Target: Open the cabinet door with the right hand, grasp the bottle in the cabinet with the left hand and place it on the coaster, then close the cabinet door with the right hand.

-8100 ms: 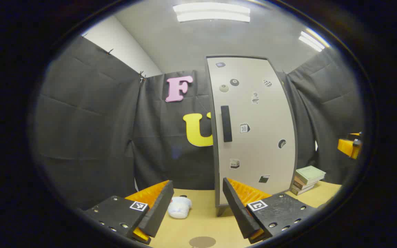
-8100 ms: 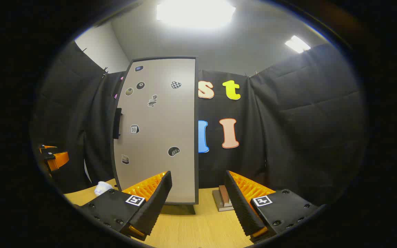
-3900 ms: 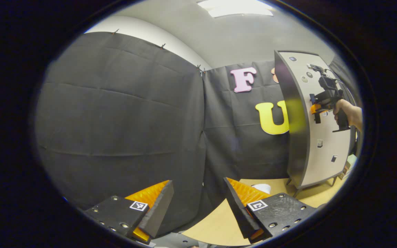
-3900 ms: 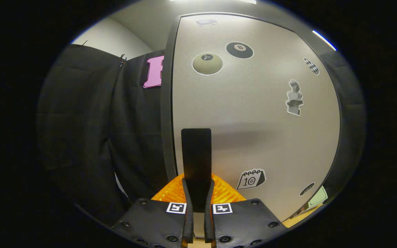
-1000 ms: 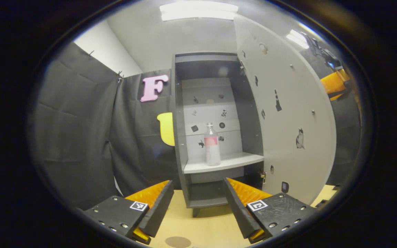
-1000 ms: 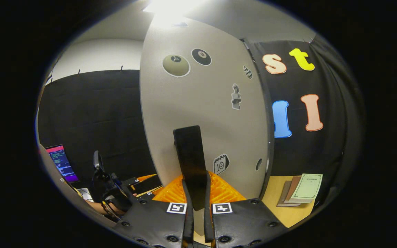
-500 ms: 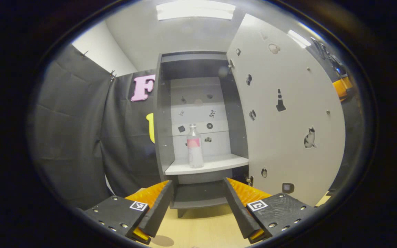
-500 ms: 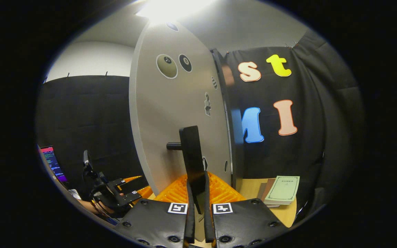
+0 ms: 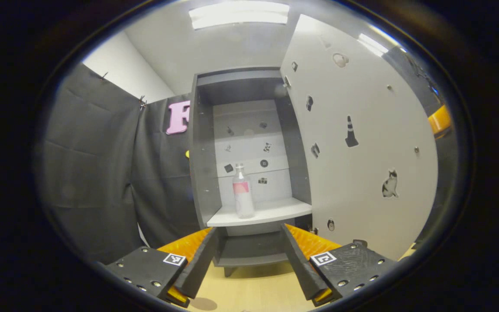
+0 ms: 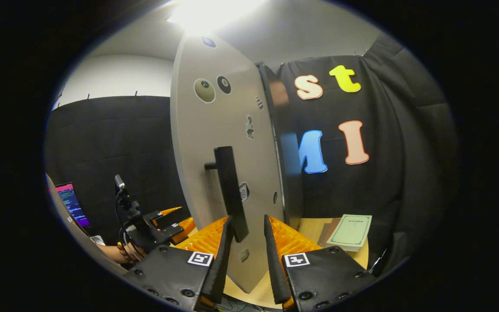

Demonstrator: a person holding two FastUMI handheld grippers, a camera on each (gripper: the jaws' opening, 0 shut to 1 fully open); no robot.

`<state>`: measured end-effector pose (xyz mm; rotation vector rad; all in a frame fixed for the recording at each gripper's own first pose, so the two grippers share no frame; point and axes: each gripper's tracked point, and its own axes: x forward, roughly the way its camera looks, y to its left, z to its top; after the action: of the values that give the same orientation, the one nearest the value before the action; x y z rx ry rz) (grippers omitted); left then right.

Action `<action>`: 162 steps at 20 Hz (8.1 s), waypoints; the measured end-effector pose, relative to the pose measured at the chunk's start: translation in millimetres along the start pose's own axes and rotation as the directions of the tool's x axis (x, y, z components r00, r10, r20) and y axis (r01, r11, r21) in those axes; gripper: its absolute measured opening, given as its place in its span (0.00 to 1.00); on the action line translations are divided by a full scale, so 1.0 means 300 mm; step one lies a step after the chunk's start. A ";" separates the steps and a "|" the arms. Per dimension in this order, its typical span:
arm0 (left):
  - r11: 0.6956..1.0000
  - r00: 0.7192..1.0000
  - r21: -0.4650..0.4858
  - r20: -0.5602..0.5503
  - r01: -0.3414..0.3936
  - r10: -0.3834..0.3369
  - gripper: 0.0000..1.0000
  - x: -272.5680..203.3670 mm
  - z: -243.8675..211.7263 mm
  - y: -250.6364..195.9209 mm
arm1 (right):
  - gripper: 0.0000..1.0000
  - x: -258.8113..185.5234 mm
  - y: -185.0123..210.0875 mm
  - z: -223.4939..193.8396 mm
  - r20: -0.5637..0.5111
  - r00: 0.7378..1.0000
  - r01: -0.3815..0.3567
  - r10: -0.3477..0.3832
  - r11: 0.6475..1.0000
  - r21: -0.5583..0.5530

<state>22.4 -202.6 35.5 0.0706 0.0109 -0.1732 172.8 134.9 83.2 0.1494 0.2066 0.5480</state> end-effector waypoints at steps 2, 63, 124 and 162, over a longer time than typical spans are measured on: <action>0.999 0.999 -0.001 -0.012 0.041 -0.042 0.89 0.066 0.025 -0.021 | 0.63 -0.055 -0.088 -0.005 0.029 0.996 0.089 -0.089 0.996 0.025; 0.989 0.993 -0.116 -0.087 -0.088 0.078 0.72 0.476 -0.111 0.501 | 0.98 0.020 -0.338 -0.203 -0.075 0.876 0.481 -0.476 0.874 0.065; 0.915 0.892 -0.135 -0.316 -0.381 0.324 0.88 -0.065 -0.923 0.656 | 0.98 -0.012 -0.325 -0.311 -0.124 0.897 0.428 -0.423 0.904 0.009; 0.957 0.972 -0.171 -0.063 -0.235 0.227 0.88 -0.140 -0.187 1.142 | 0.95 0.530 0.314 0.014 0.023 0.993 0.115 -0.114 0.989 -0.091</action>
<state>39.7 145.3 3.9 -0.1029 0.0609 0.0643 259.3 298.4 81.1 0.0524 0.1714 0.4406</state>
